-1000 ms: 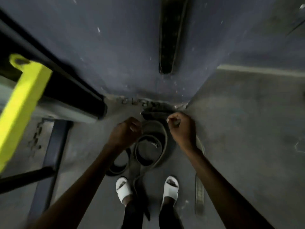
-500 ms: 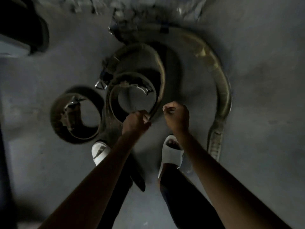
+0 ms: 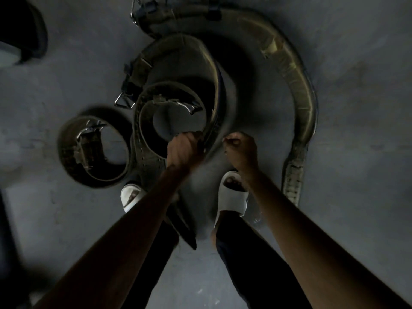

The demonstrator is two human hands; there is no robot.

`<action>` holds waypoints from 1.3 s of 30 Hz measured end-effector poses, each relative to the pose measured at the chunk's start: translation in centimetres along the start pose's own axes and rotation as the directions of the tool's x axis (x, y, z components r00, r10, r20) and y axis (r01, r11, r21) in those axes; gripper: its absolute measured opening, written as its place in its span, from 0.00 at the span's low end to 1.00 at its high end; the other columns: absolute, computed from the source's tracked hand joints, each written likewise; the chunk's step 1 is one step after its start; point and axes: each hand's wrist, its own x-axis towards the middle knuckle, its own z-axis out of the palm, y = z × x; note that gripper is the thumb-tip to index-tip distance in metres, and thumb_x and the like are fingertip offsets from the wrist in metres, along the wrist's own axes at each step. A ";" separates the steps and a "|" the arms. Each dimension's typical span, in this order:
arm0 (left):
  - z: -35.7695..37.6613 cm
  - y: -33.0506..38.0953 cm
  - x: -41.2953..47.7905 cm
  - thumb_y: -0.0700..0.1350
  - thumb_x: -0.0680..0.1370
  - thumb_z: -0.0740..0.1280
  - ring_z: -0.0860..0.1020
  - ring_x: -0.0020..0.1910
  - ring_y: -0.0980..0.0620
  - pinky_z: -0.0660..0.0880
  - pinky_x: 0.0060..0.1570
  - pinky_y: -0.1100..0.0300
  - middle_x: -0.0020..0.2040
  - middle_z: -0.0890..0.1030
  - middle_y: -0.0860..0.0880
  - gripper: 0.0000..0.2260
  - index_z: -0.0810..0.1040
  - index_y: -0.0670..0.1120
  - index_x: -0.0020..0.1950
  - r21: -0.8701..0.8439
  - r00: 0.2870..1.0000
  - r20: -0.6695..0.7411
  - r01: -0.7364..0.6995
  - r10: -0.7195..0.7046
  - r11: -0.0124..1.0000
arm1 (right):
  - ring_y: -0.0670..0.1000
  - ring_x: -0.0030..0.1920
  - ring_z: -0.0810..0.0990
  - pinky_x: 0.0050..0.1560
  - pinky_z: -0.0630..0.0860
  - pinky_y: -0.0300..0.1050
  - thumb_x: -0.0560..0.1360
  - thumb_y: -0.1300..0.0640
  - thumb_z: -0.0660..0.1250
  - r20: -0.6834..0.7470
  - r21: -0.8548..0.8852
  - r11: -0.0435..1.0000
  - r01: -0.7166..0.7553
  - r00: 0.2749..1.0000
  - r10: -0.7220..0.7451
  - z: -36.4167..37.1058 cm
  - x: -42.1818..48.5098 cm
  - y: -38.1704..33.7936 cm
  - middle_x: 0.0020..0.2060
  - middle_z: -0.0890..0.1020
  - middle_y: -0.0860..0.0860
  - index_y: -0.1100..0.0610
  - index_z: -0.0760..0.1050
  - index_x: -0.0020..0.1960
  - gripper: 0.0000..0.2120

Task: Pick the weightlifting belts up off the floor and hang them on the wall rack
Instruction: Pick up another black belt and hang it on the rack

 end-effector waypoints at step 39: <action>-79.7 11.8 -48.0 0.40 0.78 0.71 0.77 0.28 0.67 0.71 0.32 0.75 0.28 0.81 0.61 0.01 0.81 0.45 0.46 -0.605 0.708 -0.645 -0.702 0.286 0.375 | 0.54 0.45 0.83 0.49 0.81 0.50 0.78 0.68 0.65 -0.340 0.661 0.197 0.724 0.523 -0.781 -24.3 -74.2 -60.1 0.45 0.85 0.56 0.60 0.79 0.53 0.08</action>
